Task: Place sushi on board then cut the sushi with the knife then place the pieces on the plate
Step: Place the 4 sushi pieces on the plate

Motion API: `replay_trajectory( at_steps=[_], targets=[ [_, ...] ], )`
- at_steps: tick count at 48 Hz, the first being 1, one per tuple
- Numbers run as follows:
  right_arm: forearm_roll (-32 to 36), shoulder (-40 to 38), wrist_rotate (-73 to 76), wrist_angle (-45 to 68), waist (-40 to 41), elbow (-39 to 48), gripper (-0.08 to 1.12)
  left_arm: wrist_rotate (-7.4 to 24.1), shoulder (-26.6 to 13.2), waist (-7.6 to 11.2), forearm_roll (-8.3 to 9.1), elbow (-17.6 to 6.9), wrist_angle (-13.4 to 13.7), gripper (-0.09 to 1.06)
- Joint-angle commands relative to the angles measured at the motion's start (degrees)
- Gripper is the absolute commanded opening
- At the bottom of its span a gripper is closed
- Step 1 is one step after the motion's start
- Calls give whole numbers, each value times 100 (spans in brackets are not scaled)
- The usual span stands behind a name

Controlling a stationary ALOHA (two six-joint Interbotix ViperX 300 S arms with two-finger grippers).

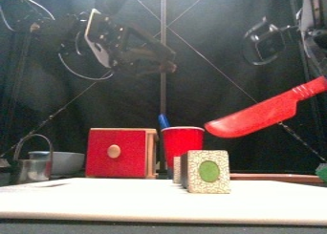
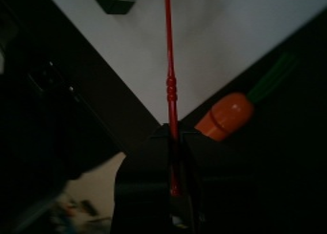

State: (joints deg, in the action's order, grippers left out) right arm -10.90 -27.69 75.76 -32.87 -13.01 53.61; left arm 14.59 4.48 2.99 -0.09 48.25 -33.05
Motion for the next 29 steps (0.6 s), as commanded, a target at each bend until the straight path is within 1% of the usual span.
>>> replay_trajectory(
  at_steps=[1,3,5,10,12,15,18,20,23,25,28,29],
  targets=[
    [343,158,1063,237,-158,-18,31,-9,123,9,-9,0,-53,90],
    [492,255,1433,299,-290,-9,34,-9,123,9,-9,18,-62,90],
    [554,352,1723,360,-413,-9,40,-9,132,9,-9,53,-53,90],
    [378,686,2074,712,-668,-62,61,-18,123,18,-35,105,-53,90],
    [352,861,2136,896,-747,-97,71,-9,132,18,-53,123,-53,90],
    [360,1081,2109,1028,-791,-185,83,-9,132,18,-70,132,-53,90],
    [387,1248,2074,1063,-791,-299,92,-9,132,18,-70,132,-53,90],
    [457,1274,2057,984,-782,-334,93,-9,141,18,-62,141,-53,90],
    [782,1239,2048,782,-747,-369,92,-9,141,18,-62,132,-53,90],
    [1187,1169,2048,668,-642,-431,92,-9,141,18,-62,132,-53,90],
    [2013,1072,2021,606,-422,-562,92,0,141,9,-62,114,-53,90],
    [2426,1063,1978,606,-316,-624,92,0,149,0,-62,114,-53,90]
  ],
)
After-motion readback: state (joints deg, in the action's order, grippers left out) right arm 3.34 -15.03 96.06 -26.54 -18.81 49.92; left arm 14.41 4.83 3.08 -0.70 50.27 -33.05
